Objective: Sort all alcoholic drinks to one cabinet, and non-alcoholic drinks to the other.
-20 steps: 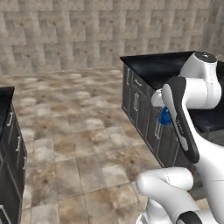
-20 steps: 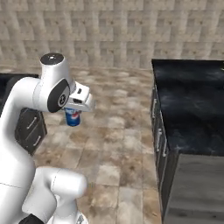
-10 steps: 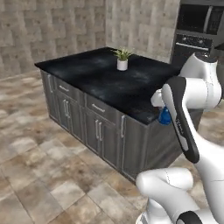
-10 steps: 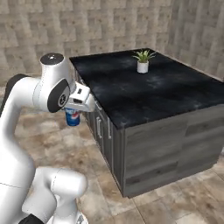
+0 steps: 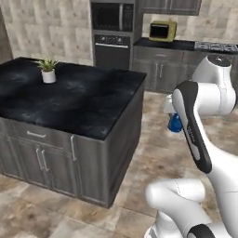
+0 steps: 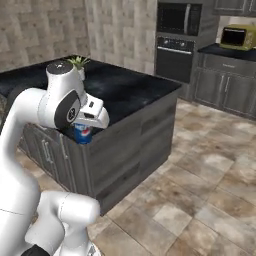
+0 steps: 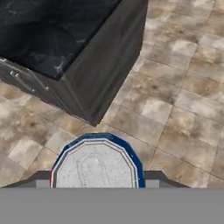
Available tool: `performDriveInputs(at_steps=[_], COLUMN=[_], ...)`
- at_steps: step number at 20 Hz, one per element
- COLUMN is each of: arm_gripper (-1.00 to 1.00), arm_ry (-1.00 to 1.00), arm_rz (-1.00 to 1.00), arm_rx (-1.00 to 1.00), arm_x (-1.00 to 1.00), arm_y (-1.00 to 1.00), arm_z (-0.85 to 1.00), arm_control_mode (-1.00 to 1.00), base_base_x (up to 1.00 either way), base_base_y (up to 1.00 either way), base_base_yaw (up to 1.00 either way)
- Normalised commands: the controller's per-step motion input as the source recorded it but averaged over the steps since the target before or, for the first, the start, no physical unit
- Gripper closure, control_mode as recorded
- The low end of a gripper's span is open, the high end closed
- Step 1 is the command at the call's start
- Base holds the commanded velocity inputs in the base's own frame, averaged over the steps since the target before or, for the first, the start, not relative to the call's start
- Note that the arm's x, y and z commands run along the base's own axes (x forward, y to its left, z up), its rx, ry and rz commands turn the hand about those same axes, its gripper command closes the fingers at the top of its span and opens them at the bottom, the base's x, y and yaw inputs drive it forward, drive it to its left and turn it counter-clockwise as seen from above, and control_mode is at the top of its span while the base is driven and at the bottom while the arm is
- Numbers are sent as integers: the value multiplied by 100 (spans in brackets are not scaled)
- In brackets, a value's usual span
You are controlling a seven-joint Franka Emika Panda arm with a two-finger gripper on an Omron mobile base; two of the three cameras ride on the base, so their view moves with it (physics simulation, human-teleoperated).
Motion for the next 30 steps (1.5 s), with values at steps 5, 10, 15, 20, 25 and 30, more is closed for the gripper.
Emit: performDriveInputs(at_steps=[5, 10, 15, 20, 25, 30], arm_gripper=[100, 100, 100, 100, 100, 100], arm_ry=[0, 0, 0, 0, 0, 0], arm_rz=[0, 0, 0, 0, 0, 0], arm_rx=[0, 0, 0, 0, 0, 0], arm_x=[0, 0, 0, 0, 0, 0], arm_y=[0, 0, 0, 0, 0, 0], arm_z=[0, 0, 0, 0, 0, 0], arm_control_mode=[100, 100, 100, 100, 100, 100], base_base_x=[9, 27, 57, 97, 100, 100], base_base_y=[-18, -19, -16, -13, -12, -23], base_base_yaw=[-67, -61, -47, -25, -15, -11])
